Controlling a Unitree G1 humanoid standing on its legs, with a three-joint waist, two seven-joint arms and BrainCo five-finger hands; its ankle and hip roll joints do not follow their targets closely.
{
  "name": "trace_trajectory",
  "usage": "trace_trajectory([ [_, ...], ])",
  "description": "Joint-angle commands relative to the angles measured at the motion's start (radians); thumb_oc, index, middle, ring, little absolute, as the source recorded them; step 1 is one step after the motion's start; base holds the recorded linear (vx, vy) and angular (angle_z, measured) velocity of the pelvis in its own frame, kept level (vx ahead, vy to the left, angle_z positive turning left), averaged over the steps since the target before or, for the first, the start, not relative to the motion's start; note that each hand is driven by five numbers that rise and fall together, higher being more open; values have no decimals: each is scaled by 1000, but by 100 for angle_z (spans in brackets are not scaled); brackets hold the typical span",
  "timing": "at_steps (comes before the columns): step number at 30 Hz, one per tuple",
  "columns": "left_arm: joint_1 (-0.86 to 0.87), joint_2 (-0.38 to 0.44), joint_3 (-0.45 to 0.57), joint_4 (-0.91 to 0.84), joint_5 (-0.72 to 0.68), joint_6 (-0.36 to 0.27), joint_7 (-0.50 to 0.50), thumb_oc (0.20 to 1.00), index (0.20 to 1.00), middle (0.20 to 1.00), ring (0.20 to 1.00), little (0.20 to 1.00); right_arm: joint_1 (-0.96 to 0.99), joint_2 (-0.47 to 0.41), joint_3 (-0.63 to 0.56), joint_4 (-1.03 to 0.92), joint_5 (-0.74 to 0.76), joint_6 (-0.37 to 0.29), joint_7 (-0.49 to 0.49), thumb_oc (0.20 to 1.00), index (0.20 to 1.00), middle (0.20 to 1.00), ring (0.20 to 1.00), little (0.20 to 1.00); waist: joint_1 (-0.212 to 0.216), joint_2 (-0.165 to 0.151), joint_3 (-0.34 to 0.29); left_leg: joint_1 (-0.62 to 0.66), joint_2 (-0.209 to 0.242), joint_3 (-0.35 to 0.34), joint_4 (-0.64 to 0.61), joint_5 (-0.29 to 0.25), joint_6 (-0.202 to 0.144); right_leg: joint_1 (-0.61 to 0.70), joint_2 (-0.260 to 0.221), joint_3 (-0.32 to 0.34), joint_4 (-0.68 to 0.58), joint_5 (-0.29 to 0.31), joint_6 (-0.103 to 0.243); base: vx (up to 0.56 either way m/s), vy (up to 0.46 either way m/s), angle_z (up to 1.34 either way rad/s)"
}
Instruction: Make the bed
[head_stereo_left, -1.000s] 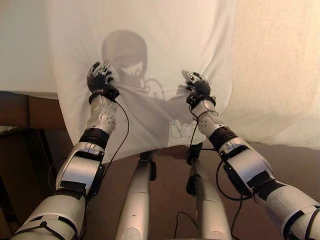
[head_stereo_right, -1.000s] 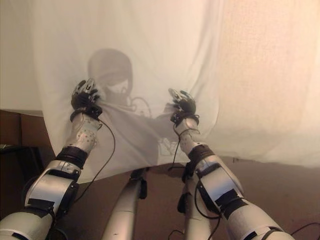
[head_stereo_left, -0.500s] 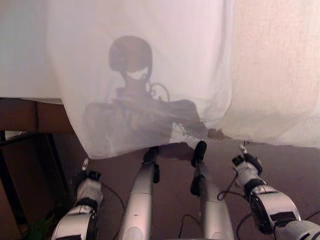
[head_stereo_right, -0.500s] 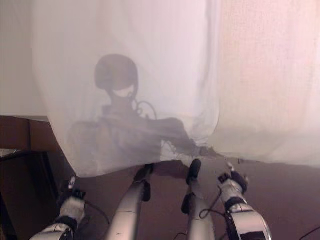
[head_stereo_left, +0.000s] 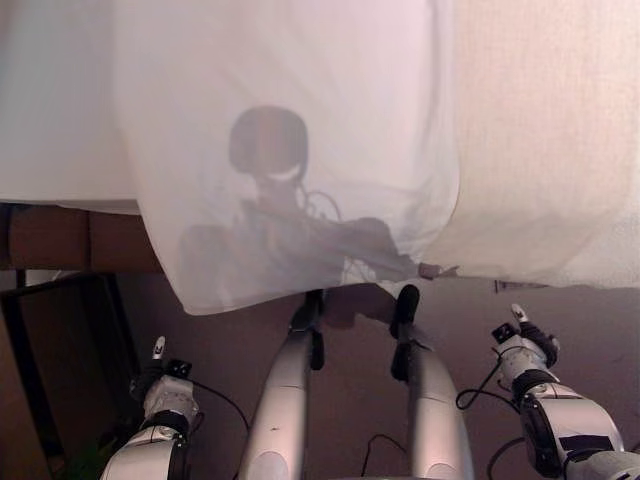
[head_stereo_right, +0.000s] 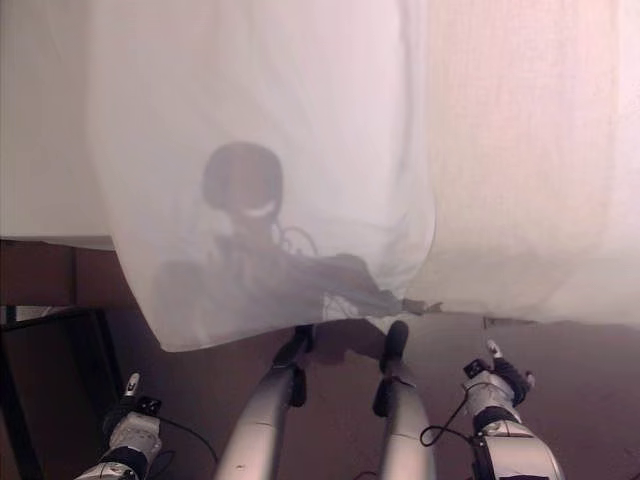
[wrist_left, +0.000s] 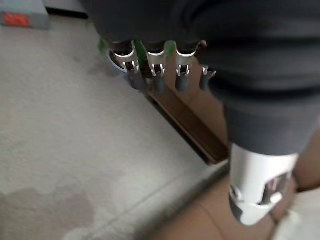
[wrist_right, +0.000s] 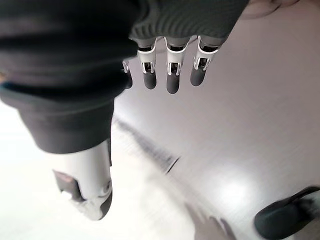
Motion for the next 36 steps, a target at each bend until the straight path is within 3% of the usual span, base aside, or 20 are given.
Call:
trace_trajectory([
  [1,52,12,-7,-11,120,-38,-9,1000,1000,1000,1000,1000,49,-98,68,-55,-184,28,-25,1000,1000,1000,1000,1000,-14,49,18,58,-9,-63,66,-95,-53,120,42,1,85,-133,-24,-160,-249,-2],
  [2,59,35,-32,-41,195,-43,-23,1000,1000,1000,1000,1000,58,-107,102,-89,-249,26,1,1000,1000,1000,1000,1000,-14,50,18,97,11,-58,50,-61,-57,153,54,-16,82,-124,-35,-138,-299,-10],
  [4,71,41,-28,-54,204,-38,-34,1000,1000,1000,1000,1000,78,-112,90,-118,-244,18,3,1000,1000,1000,1000,1000,-16,53,18,150,18,-70,33,-46,-65,199,64,-17,79,-131,-44,-71,-298,-15],
  [6,124,69,-64,-156,335,-48,-78,1000,1000,1000,1000,1000,151,-140,137,-204,-347,15,96,1000,1000,1000,1000,1000,-20,55,-7,289,63,-98,-80,39,-107,330,96,-45,15,-134,-51,-49,-423,8],
  [8,184,96,-108,-261,467,-52,-108,1000,1000,1000,1000,1000,227,-178,173,-281,-438,16,191,1000,1000,1000,1000,1000,-19,50,-59,335,72,-116,-130,78,-119,393,117,-56,-71,-111,-47,2,-318,20],
  [11,220,110,-171,-299,601,-30,-190,1000,1000,1000,1000,1000,288,-223,223,-345,-552,21,286,1000,1000,1000,1000,1000,-27,26,-122,391,22,-109,-113,37,-115,469,137,-66,-194,-57,-40,-55,-259,27],
  [13,231,106,-197,-276,649,-13,-252,1000,1000,1000,1000,1000,315,-233,273,-368,-617,28,355,1000,1000,1000,1000,1000,-38,8,-164,435,-29,-98,-81,-28,-104,502,145,-63,-257,-17,-33,-70,-206,12],
  [15,239,100,-206,-262,670,-5,-265,1000,1000,1000,1000,1000,328,-222,269,-362,-627,37,359,1000,1000,1000,1000,1000,-40,0,-191,450,-44,-98,-74,-48,-99,511,150,-57,-281,0,-30,-7,-124,4],
  [16,235,69,-243,-196,714,19,-289,1000,1000,1000,1000,1000,334,-172,298,-310,-613,43,397,1000,1000,1000,1000,1000,-45,-8,-235,501,-70,-109,-88,-80,-82,541,170,-40,-315,17,-23,49,-111,23],
  [17,248,44,-273,-147,772,38,-309,1000,1000,1000,1000,1000,352,-128,305,-270,-618,55,412,1000,1000,1000,1000,1000,-53,-8,-288,548,-55,-93,-164,-64,-72,569,191,-33,-350,34,-16,53,-112,23],
  [21,249,4,-318,-46,870,77,-326,1000,1000,1000,1000,1000,376,-58,323,-160,-656,81,421,1000,1000,1000,1000,1000,-65,-13,-343,618,-48,-92,-248,-45,-69,618,206,-30,-405,50,-14,58,-17,-15],
  [27,271,-34,-487,46,1187,113,-313,1000,1000,1000,1000,1000,422,30,376,27,-762,135,446,1000,1000,1000,1000,1000,-75,-10,-395,668,-52,-82,-283,-63,-55,665,207,-20,-442,69,-4,21,37,0],
  [36,338,-90,-486,131,1216,148,-352,1000,1000,1000,1000,1000,504,89,347,118,-798,173,456,1000,1000,1000,1000,1000,-71,-24,-403,703,-58,-77,-283,-83,-37,698,204,-5,-437,65,-2,16,22,-4],
])
